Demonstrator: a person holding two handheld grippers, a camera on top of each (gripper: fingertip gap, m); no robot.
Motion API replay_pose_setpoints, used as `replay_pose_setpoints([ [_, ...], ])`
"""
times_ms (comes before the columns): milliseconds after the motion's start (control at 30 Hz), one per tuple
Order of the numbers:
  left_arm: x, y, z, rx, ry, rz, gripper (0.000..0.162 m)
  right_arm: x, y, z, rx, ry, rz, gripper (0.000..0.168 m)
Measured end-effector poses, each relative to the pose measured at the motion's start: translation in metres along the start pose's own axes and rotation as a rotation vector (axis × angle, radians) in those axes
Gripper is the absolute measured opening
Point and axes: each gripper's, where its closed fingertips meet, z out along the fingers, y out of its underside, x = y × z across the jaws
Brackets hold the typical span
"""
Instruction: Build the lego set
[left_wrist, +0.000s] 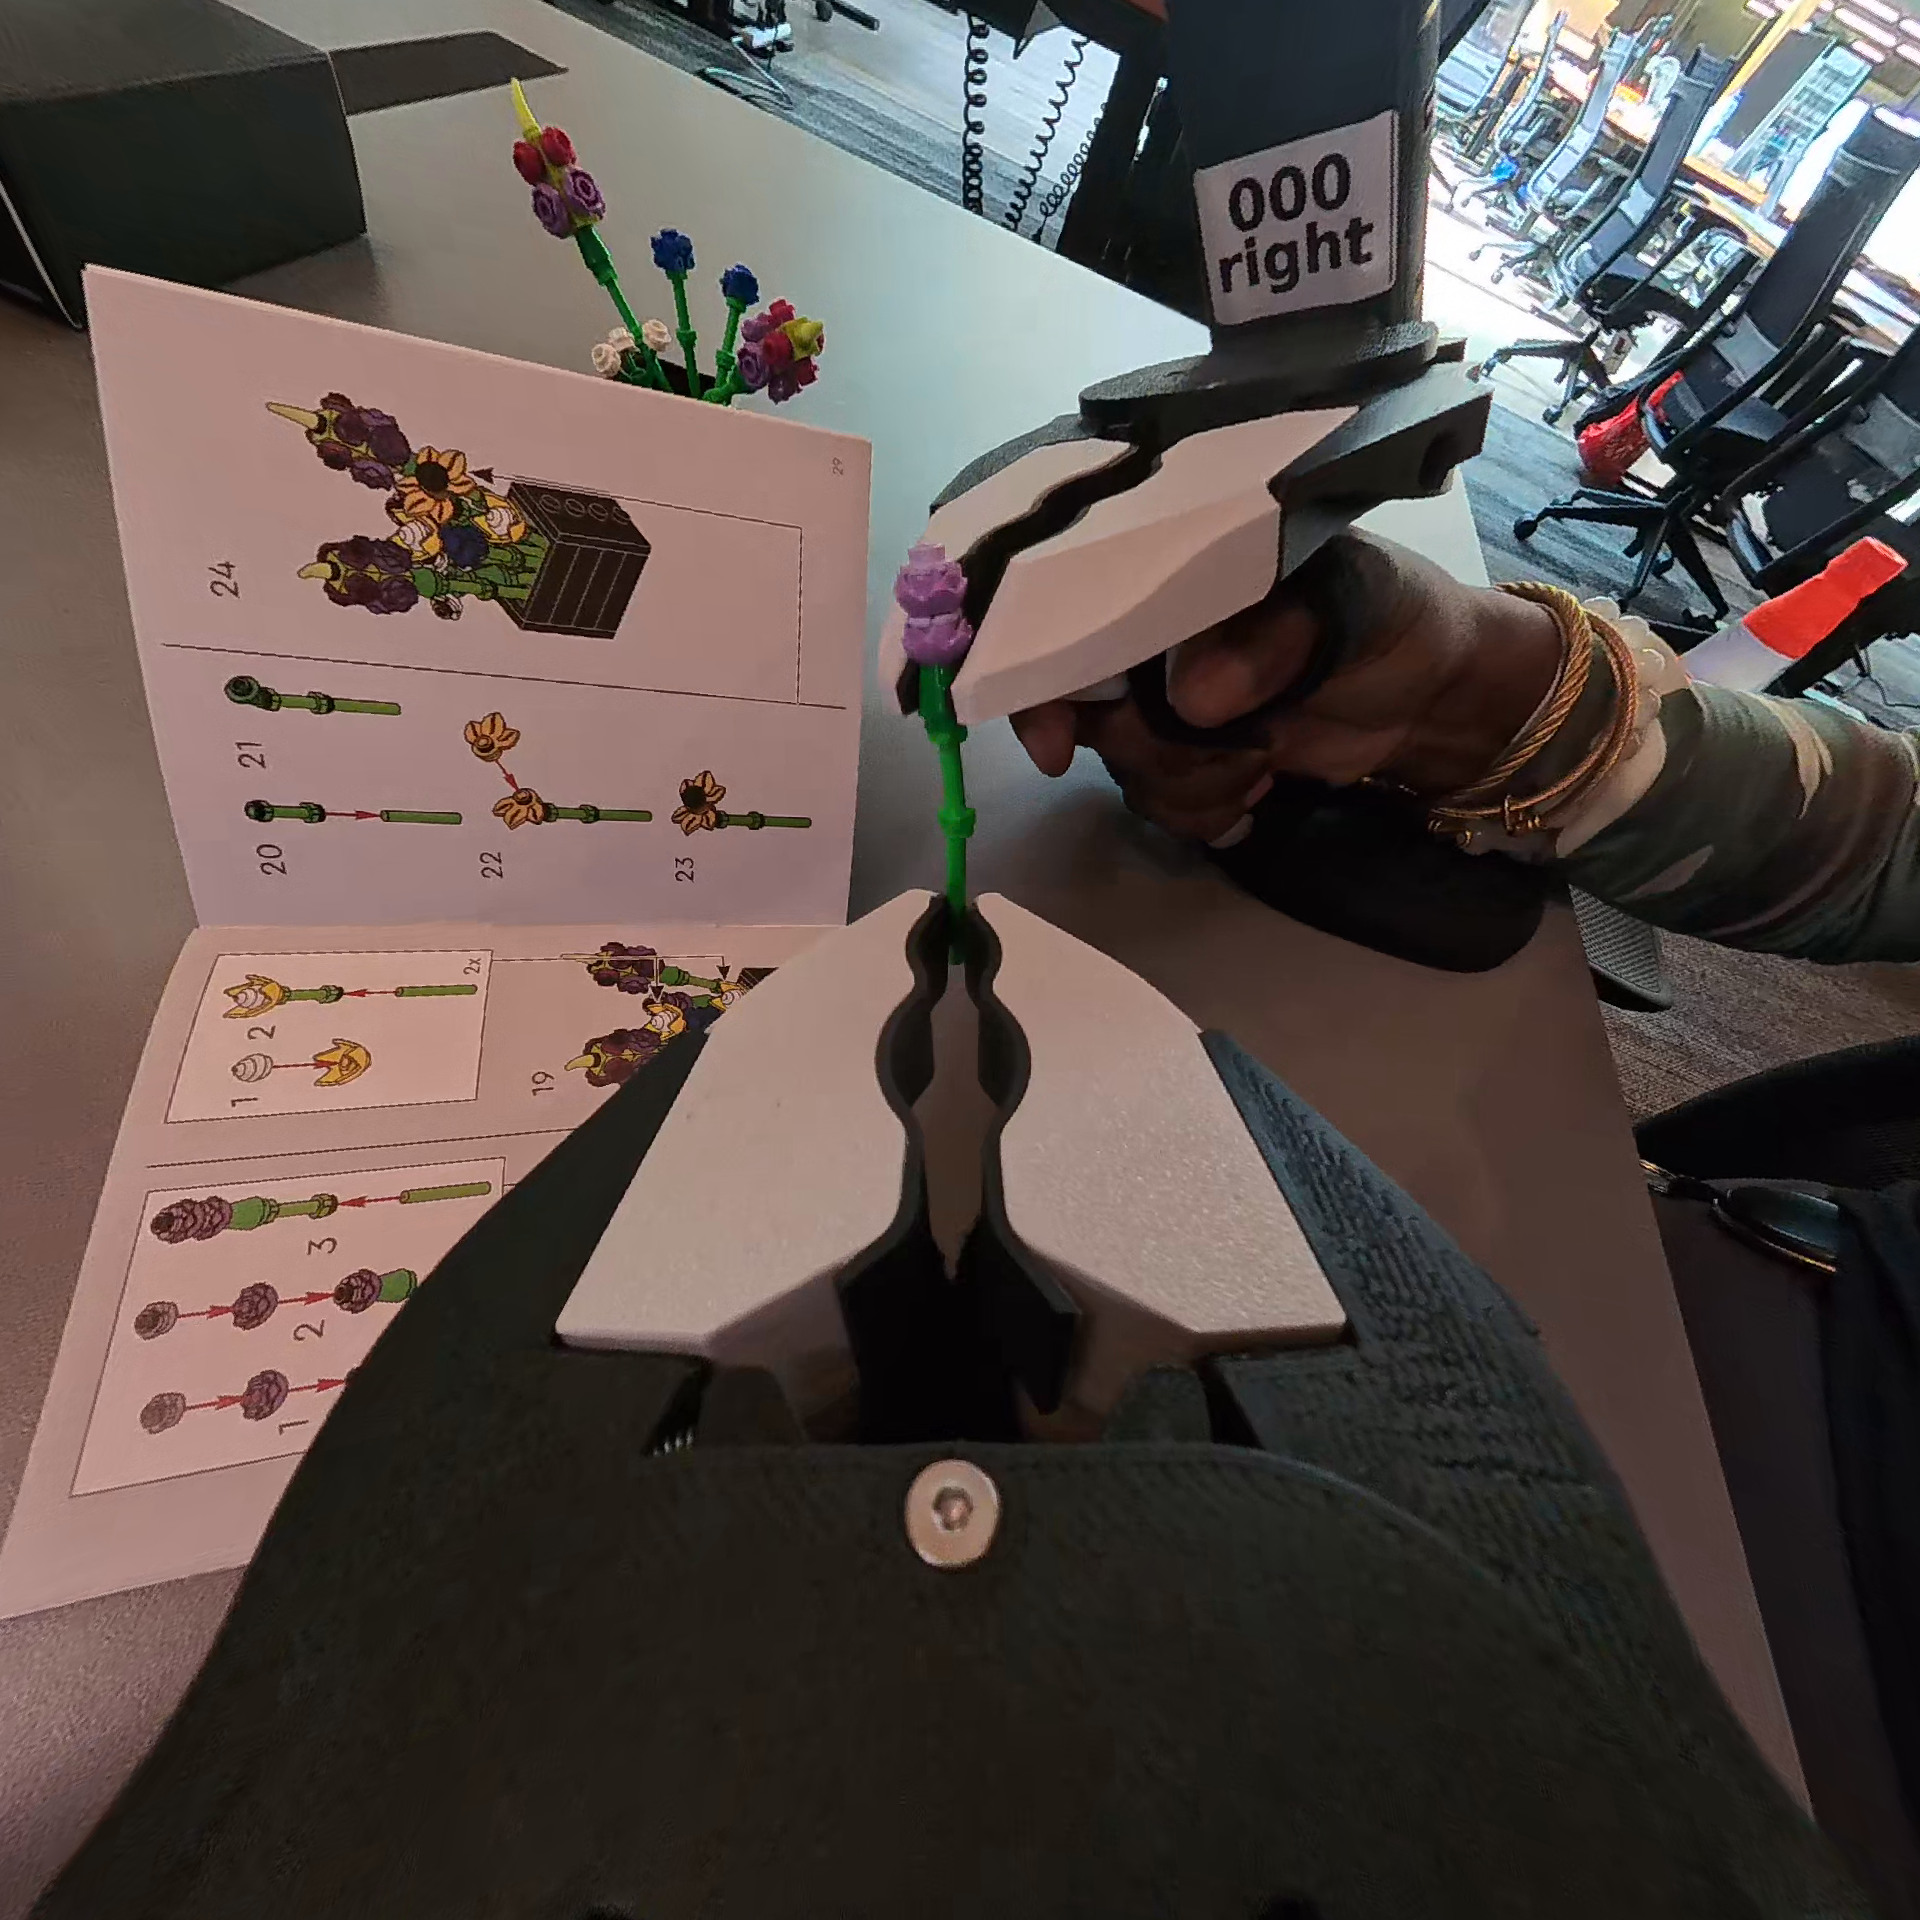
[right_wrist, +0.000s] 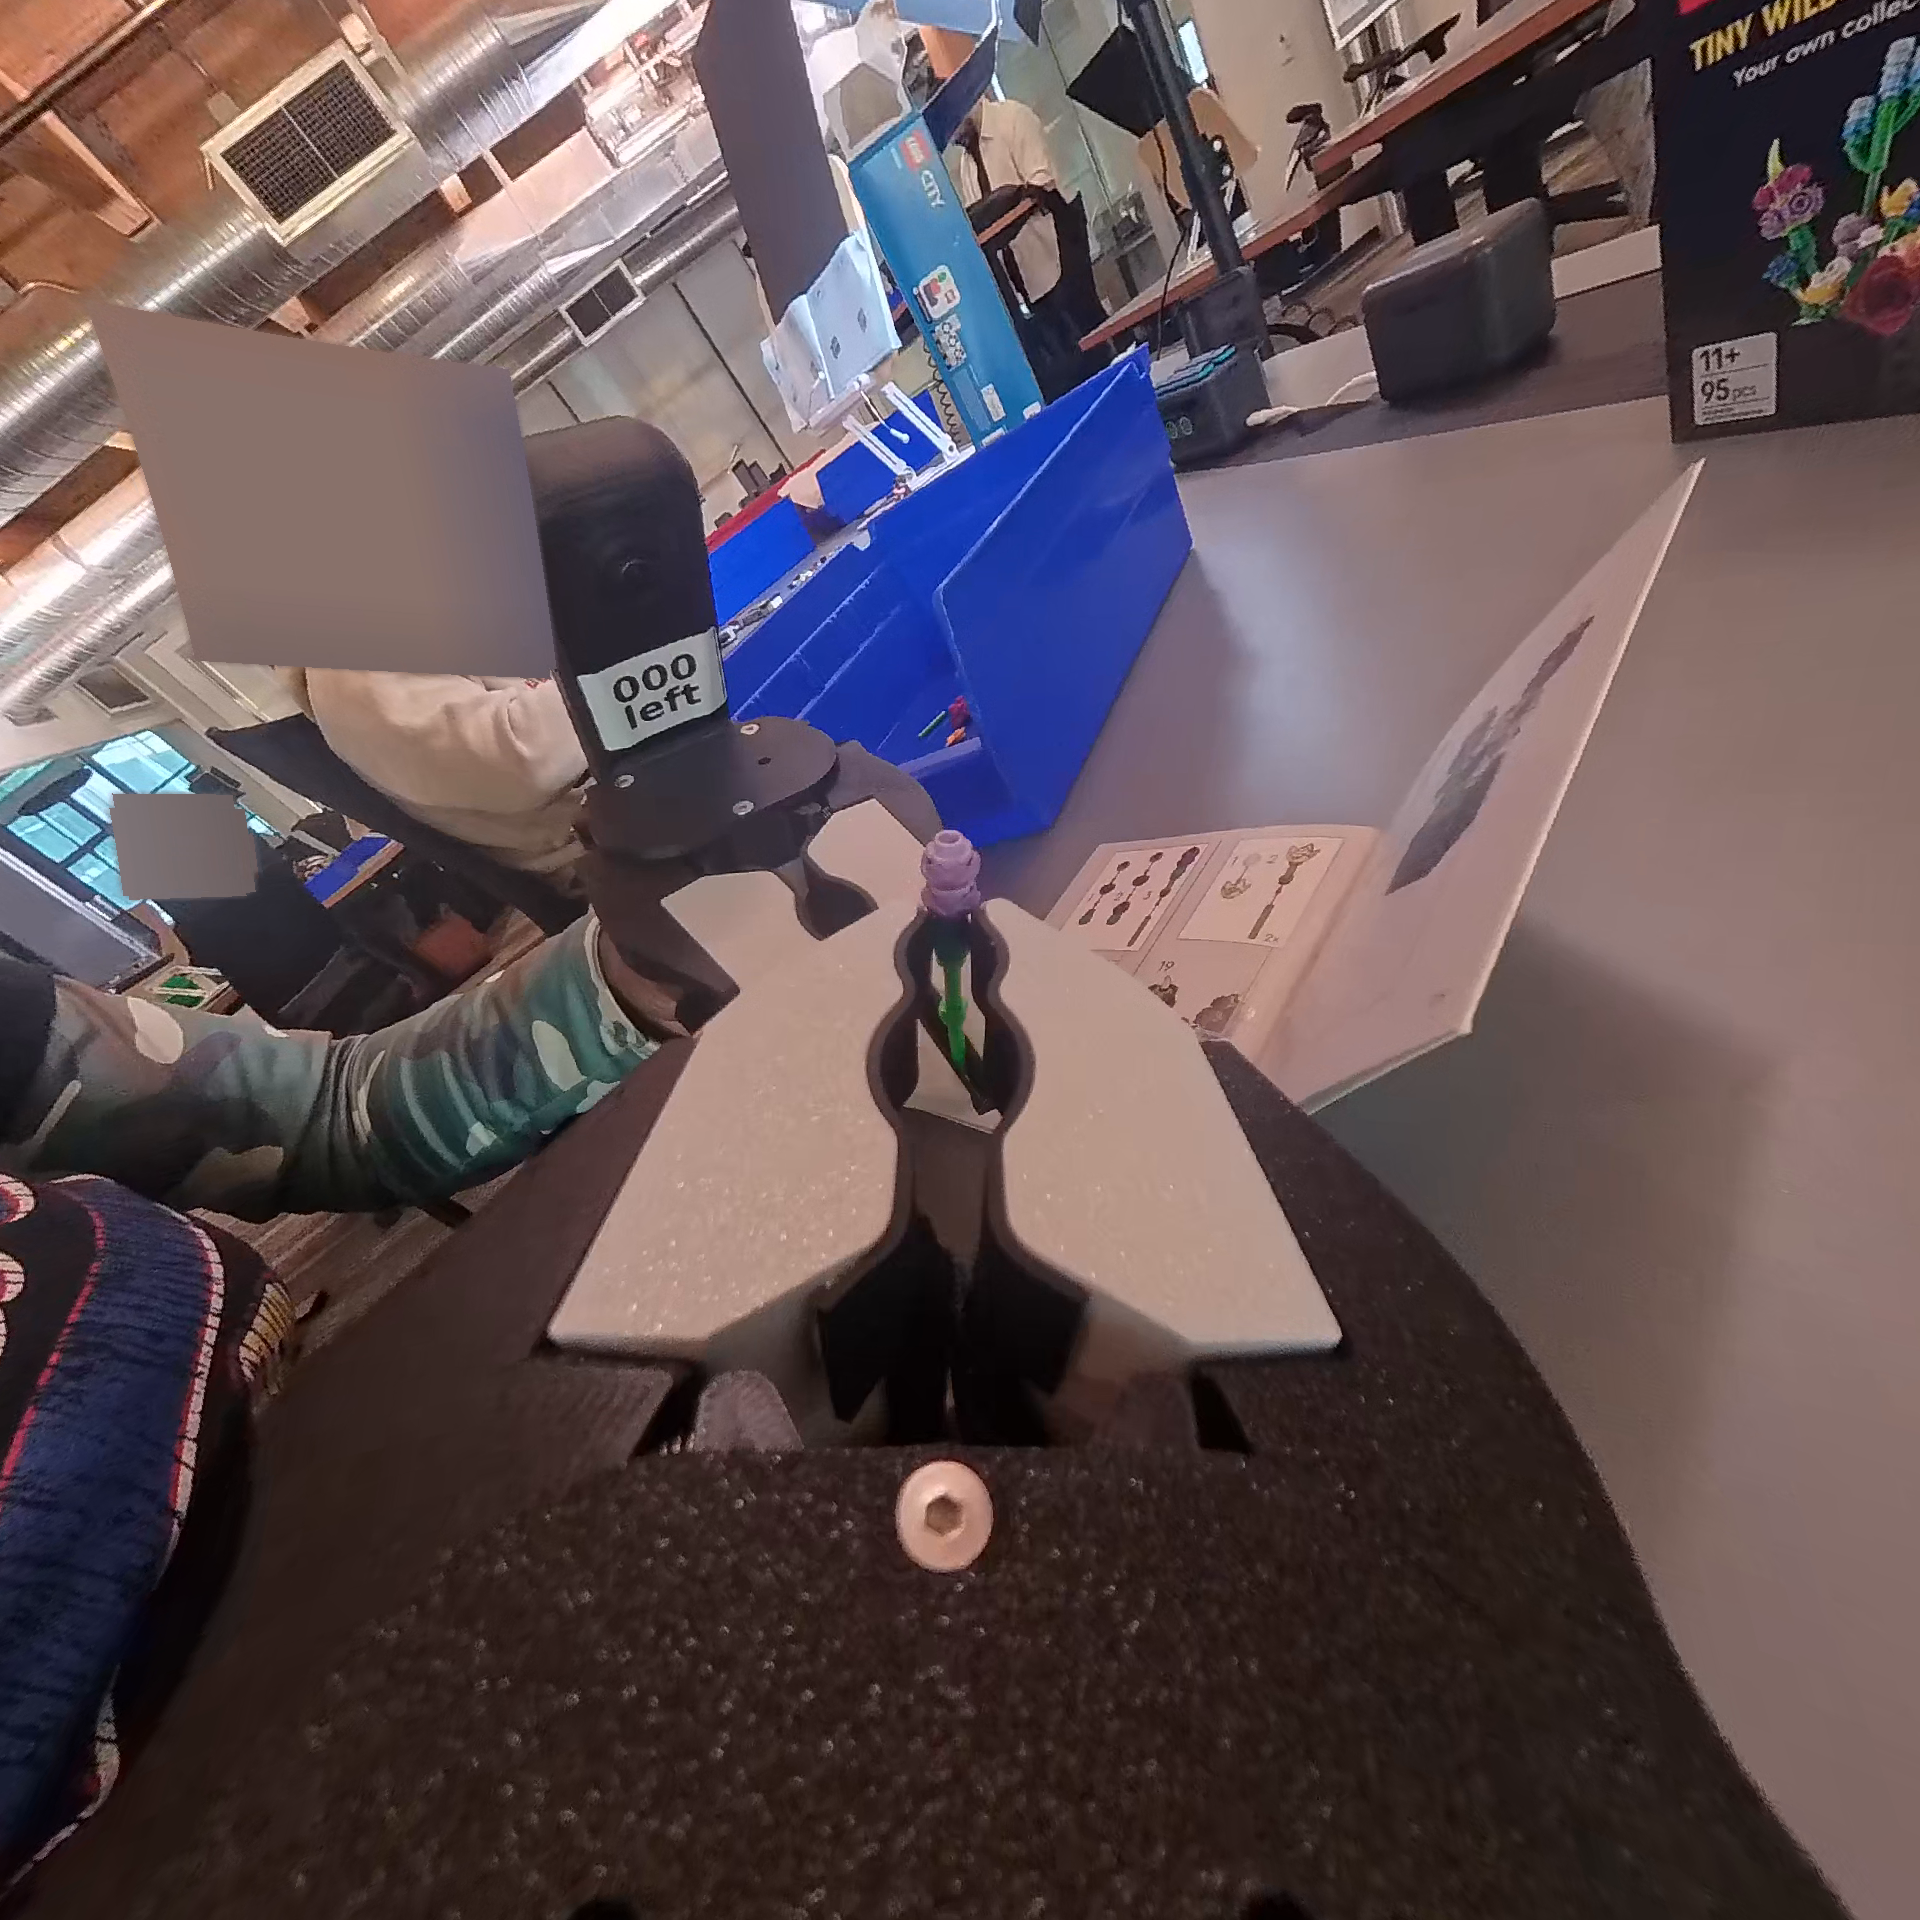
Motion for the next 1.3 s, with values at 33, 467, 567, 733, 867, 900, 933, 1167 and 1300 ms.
replay_pose_setpoints([
  [33, 0.0, 0.0, 0.0, 0.0, 0.001, 0.0, 0.002, 0.0, 0.0, 0.0, -0.002, 0.0, 0.003, 0.007],
  [467, 0.004, -0.005, 0.0, 0.045, 0.056, -0.061, 0.002, 0.001, 0.0, 0.007, 0.03, 0.008, 0.02, 0.007],
  [567, 0.008, -0.012, 0.0, 0.102, 0.095, -0.103, 0.002, -0.004, 0.006, 0.013, -0.003, -0.006, -0.012, 0.007],
  [733, 0.0, -0.014, -0.005, 0.128, 0.072, -0.137, 0.002, -0.005, -0.014, 0.002, 0.142, -0.053, 0.062, 0.007],
  [867, 0.0, -0.018, -0.006, 0.158, 0.067, -0.119, 0.002, -0.005, -0.03, -0.008, 0.274, -0.099, 0.144, 0.007],
  [900, 0.002, -0.021, -0.007, 0.186, 0.074, -0.111, 0.002, -0.006, -0.036, -0.011, 0.334, -0.116, 0.165, 0.007],
  [933, 0.004, -0.026, -0.009, 0.221, 0.086, -0.106, 0.002, -0.007, -0.044, -0.015, 0.402, -0.141, 0.187, 0.006],
  [1167, 0.019, -0.053, -0.018, 0.435, 0.166, -0.165, 0.002, -0.017, -0.049, -0.008, 0.491, -0.189, 0.23, 0.006],
  [1300, 0.018, -0.054, -0.023, 0.437, 0.178, -0.181, 0.002, -0.016, -0.044, -0.002, 0.421, -0.155, 0.196, 0.006],
])
